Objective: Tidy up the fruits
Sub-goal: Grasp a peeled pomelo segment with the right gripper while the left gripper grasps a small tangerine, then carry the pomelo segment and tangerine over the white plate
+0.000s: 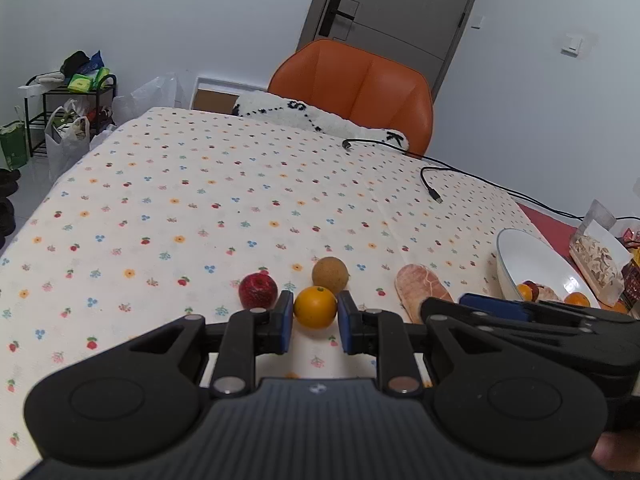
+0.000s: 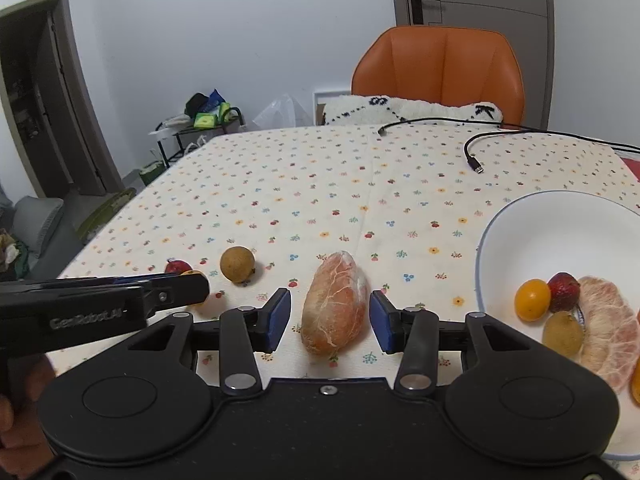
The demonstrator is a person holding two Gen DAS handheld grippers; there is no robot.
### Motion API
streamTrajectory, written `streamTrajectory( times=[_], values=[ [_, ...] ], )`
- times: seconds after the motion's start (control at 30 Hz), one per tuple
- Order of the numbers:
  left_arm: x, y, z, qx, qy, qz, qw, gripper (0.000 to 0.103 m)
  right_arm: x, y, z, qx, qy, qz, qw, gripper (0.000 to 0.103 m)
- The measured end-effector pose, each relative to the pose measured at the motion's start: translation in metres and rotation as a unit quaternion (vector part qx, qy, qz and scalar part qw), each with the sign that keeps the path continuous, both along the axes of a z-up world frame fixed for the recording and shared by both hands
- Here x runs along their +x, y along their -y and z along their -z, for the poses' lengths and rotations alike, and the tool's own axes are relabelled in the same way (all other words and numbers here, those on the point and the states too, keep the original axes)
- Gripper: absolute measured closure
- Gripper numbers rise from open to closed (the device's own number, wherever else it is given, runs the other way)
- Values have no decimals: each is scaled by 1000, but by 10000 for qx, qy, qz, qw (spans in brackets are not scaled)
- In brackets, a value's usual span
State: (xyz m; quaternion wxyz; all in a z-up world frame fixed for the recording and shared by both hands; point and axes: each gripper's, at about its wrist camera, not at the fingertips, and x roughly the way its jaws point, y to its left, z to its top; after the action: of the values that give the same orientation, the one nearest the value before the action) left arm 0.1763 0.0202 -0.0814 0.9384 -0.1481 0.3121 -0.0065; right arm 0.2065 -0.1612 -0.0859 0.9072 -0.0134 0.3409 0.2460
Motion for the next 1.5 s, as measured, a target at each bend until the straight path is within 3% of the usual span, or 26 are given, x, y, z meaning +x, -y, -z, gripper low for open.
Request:
streamTrajectory(
  times=[0.33, 0.43, 1.5],
  values=[
    [2, -5, 6, -91, -85, 44, 9999, 81, 3, -29, 12, -643, 283, 123, 9975, 56],
    [2, -4, 5, -82, -83, 32, 9999, 81, 0, -30, 11, -661, 334, 99, 9972, 67],
    [-16, 57, -32, 199, 335, 414, 9984, 81, -40, 64, -31, 476, 646, 566, 9952, 70]
  ],
)
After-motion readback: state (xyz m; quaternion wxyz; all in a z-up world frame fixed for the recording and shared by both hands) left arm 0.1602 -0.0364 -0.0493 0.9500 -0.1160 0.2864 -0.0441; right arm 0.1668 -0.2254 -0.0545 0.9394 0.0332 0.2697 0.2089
